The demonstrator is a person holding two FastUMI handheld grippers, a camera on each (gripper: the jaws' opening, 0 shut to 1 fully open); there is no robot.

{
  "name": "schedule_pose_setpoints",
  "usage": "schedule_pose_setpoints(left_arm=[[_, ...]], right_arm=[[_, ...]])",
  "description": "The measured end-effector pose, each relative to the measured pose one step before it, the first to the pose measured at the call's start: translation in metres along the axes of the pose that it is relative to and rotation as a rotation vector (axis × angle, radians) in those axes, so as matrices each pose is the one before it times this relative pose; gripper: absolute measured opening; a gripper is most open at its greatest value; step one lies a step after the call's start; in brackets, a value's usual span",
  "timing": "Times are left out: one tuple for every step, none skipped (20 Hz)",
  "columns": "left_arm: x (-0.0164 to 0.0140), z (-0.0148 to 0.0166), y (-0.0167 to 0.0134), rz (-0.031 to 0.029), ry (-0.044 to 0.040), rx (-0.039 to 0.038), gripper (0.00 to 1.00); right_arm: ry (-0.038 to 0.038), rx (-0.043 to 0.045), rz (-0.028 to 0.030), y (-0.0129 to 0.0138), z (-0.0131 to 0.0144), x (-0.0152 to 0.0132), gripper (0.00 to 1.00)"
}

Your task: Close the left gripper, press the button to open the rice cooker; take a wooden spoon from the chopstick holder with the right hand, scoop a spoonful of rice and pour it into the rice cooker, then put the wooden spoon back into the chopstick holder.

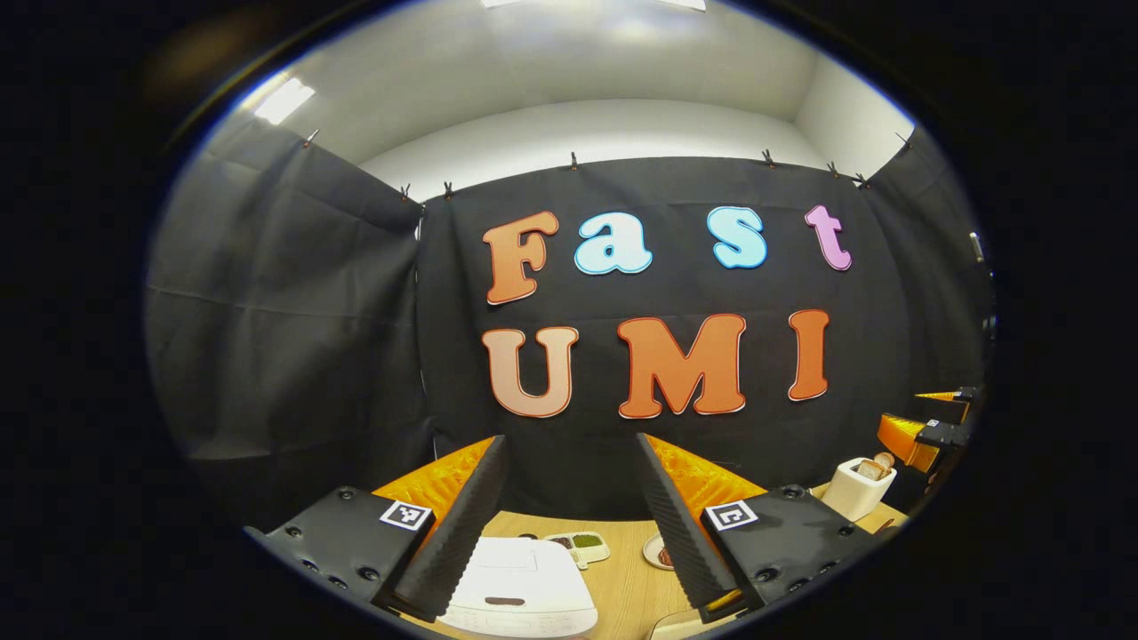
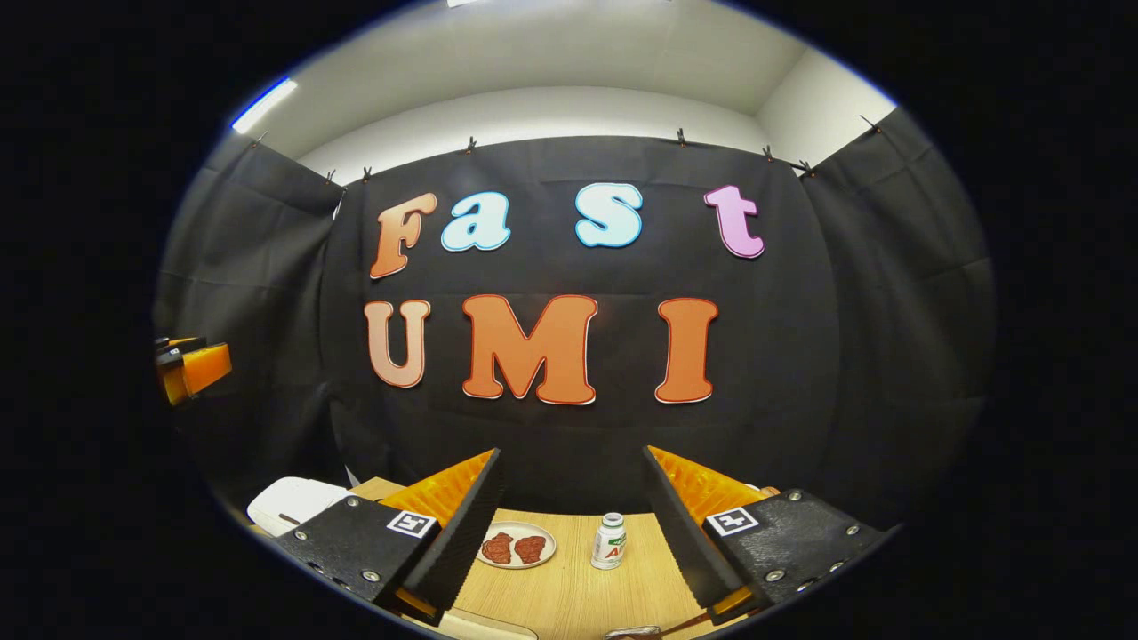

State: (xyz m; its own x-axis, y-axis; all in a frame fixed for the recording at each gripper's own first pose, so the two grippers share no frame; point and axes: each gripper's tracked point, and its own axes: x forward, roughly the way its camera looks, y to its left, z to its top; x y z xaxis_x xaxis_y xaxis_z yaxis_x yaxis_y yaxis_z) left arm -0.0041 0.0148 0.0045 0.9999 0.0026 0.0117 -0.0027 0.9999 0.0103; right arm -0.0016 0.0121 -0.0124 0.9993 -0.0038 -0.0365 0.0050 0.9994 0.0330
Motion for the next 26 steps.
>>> schedule_pose_setpoints(left_arm=[[0.00122, 0.00020, 0.00119, 0.00087, 0.00090, -0.00383, 0.97], [0.00108, 0.00025, -0.00032, -0.00208, -0.00065, -0.00545, 0.96], [0.00071, 0.00091, -0.00021, -0.00392, -0.00347, -0.00287, 0.97], [0.00117, 0.00225, 0.00375, 0.00401, -0.00766, -0.00232, 0.97], [0.00135, 0.00215, 0.00244, 0.00165, -0.00612, -0.00293, 0.97], [0.00041, 0.00077, 0.00255, 0.00381, -0.00377, -0.00136, 0.97], [0.00139, 0.00104, 0.00342, 0.00715, -0.00311, -0.00025, 0.97], [0.00217, -0.00104, 0.00349, 0.00667, -0.00086, -0.00116, 0.96], [0.00247, -0.00030, 0.00268, 0.00597, 0.00068, -0.00094, 0.97], [0.00226, -0.00144, 0.00305, 0.00633, 0.00157, -0.00147, 0.97], [0.00235, -0.00100, 0.00157, 0.00426, 0.00150, -0.00124, 0.97], [0.00223, -0.00157, 0.00160, 0.00289, 0.00149, -0.00137, 0.97], [0.00167, -0.00094, 0.00118, 0.00135, 0.00267, -0.00055, 0.97], [0.00158, -0.00127, 0.00161, 0.00176, 0.00133, -0.00198, 0.97], [0.00160, -0.00172, 0.00064, 0.00167, 0.00251, -0.00279, 0.97], [0.00097, -0.00097, 0.00220, 0.00261, 0.00206, -0.00233, 0.97], [0.00176, -0.00117, 0.00267, 0.00234, 0.00332, -0.00051, 0.97], [0.00127, -0.00353, 0.00155, 0.00364, 0.00364, 0.00023, 0.97], [0.00304, -0.00092, 0.00094, 0.00100, 0.00366, -0.00181, 0.97], [0.00236, -0.00062, 0.00111, -0.00095, 0.00112, -0.00513, 0.96], [0.00304, -0.00011, 0.00015, -0.00546, -0.00579, -0.00961, 0.97], [0.00408, 0.00050, 0.00000, -0.00894, 0.00392, -0.01035, 0.96], [0.00535, -0.00316, 0.00078, -0.00691, 0.01725, -0.01181, 0.96], [0.00482, -0.00265, 0.00400, -0.00043, 0.02152, -0.02238, 0.96], [0.00361, -0.00008, 0.00350, -0.00274, 0.01819, -0.01676, 0.96], [0.00230, 0.00124, 0.00656, 0.01457, 0.00935, -0.00647, 0.97]], right_arm=[[-0.00308, -0.00542, -0.00327, -0.00055, 0.00096, 0.00030, 0.95], [-0.00281, -0.00480, -0.00350, -0.00109, 0.00097, -0.00132, 0.95], [-0.00147, -0.00366, -0.00006, 0.00014, 0.00129, 0.00007, 0.95], [-0.00056, -0.00319, -0.00366, -0.00070, 0.00031, -0.00115, 0.95], [-0.00328, -0.00198, -0.00246, -0.00124, 0.00114, -0.00100, 0.96], [-0.00222, -0.00322, -0.00221, 0.00104, 0.00089, -0.00061, 0.95], [0.00037, -0.00536, -0.00178, -0.00032, 0.00000, 0.00019, 0.95], [-0.00051, -0.00631, -0.00218, -0.00104, -0.00058, 0.00020, 0.95], [0.00153, -0.00622, -0.00239, 0.00015, -0.00014, 0.00075, 0.95], [0.00118, -0.00393, 0.00033, 0.00037, -0.00090, -0.00054, 0.95], [0.00011, -0.00240, -0.00067, 0.00056, 0.00020, 0.00032, 0.95], [0.00039, -0.00089, 0.00138, 0.00045, -0.00091, -0.00003, 0.95], [0.00115, -0.00066, 0.00003, 0.00146, -0.00053, 0.00073, 0.96], [0.00235, 0.00035, 0.00037, -0.00005, -0.00078, 0.00059, 0.96], [0.00265, -0.00044, 0.00031, 0.00169, -0.00079, 0.00155, 0.95], [0.00360, -0.00030, -0.00088, 0.00020, -0.00116, 0.00103, 0.96], [0.00008, 0.00075, 0.00318, 0.00145, -0.00025, 0.00147, 0.95], [-0.00067, -0.00038, 0.00154, 0.00270, 0.00069, 0.00267, 0.95], [0.00032, -0.00065, 0.00300, 0.00259, 0.00057, 0.00304, 0.95], [-0.00326, -0.00203, 0.00395, 0.00197, 0.00020, 0.00223, 0.95], [-0.00878, 0.00131, 0.00310, 0.00178, 0.00191, 0.00331, 0.95], [-0.00640, 0.00452, 0.00961, 0.00405, 0.00455, 0.00304, 0.95], [0.00611, 0.00261, -0.00113, 0.00204, 0.00210, 0.00489, 0.95], [-0.00294, 0.00481, -0.00448, -0.00100, 0.00418, 0.00446, 0.95], [-0.01818, 0.00625, -0.00047, 0.00021, 0.00983, -0.00018, 0.95], [-0.02510, 0.00928, -0.00197, -0.00148, 0.00939, -0.00112, 0.95]])
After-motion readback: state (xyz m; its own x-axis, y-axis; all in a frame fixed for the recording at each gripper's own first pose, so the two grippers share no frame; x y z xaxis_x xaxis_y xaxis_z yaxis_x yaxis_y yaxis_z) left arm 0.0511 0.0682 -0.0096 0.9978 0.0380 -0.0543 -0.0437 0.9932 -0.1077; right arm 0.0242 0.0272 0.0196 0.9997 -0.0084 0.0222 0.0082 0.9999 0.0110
